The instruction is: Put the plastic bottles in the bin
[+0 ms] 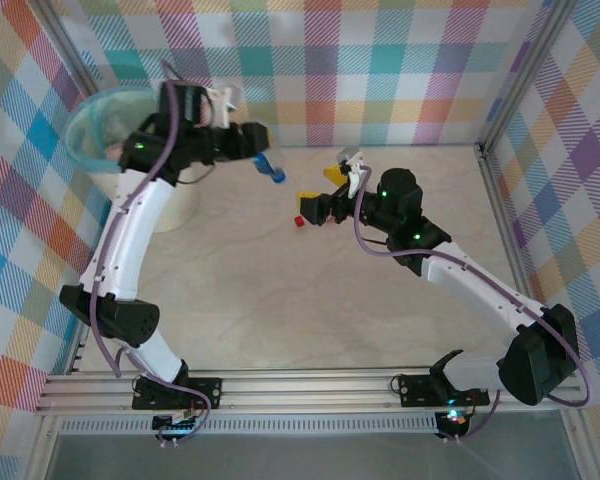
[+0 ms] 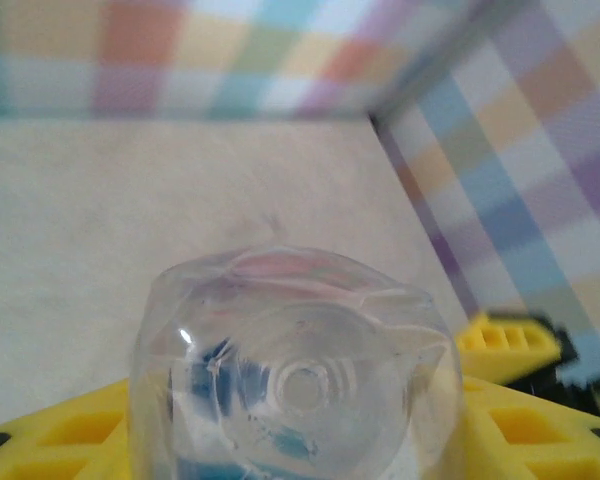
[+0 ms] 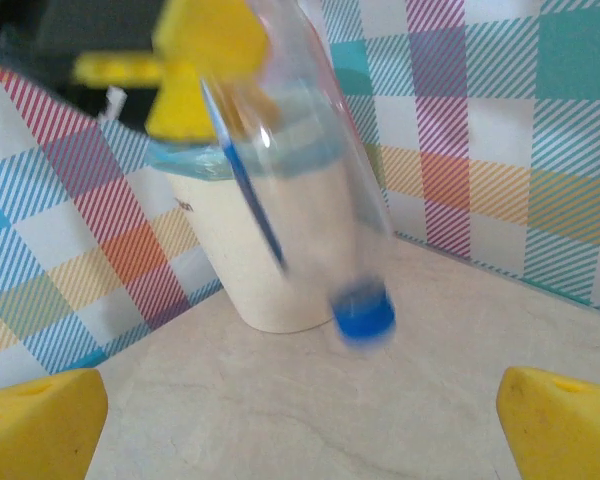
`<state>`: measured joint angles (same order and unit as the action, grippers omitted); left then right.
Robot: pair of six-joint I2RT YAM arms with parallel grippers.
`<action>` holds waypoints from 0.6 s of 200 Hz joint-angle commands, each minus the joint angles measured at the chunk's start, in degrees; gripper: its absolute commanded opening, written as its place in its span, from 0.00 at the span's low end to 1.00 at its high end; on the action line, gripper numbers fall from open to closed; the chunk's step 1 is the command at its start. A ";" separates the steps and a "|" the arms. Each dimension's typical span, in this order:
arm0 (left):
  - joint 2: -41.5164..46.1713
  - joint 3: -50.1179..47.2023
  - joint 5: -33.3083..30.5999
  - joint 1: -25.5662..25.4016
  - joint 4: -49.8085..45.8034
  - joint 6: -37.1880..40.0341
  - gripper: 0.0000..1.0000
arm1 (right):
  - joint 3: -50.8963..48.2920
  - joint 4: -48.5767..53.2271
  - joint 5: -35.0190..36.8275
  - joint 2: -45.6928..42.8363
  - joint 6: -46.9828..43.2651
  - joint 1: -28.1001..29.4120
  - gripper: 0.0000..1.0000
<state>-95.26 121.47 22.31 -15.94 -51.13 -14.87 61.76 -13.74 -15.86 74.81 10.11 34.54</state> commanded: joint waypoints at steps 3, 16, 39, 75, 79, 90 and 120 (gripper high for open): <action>3.28 6.14 -3.06 5.35 0.20 -4.07 0.52 | 1.86 1.35 -0.07 -0.27 2.61 0.35 1.00; 3.80 8.05 -3.94 8.54 2.09 -4.94 0.52 | 2.07 1.48 -0.55 -0.19 2.82 0.35 1.00; 4.73 9.92 -8.92 14.40 5.81 -5.95 0.52 | 2.14 1.86 -1.48 0.14 2.99 0.35 1.00; 2.49 14.69 -18.44 22.34 6.55 -3.58 0.50 | 2.50 2.29 -2.14 0.77 3.57 0.35 1.00; 1.91 15.31 -19.51 22.79 6.10 -2.83 0.51 | 2.50 2.31 -2.24 0.82 3.56 0.35 1.00; -0.01 16.93 -21.26 23.84 4.82 -0.71 0.51 | 2.49 2.32 -2.29 0.95 3.90 0.34 1.00; -4.79 19.22 -23.71 26.57 2.75 2.65 0.51 | 2.66 3.21 -3.32 1.04 3.90 0.35 0.99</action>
<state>-95.59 139.15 3.18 8.56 -46.48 -16.19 62.33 -11.31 -17.30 75.40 13.13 34.54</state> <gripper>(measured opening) 0.531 0.998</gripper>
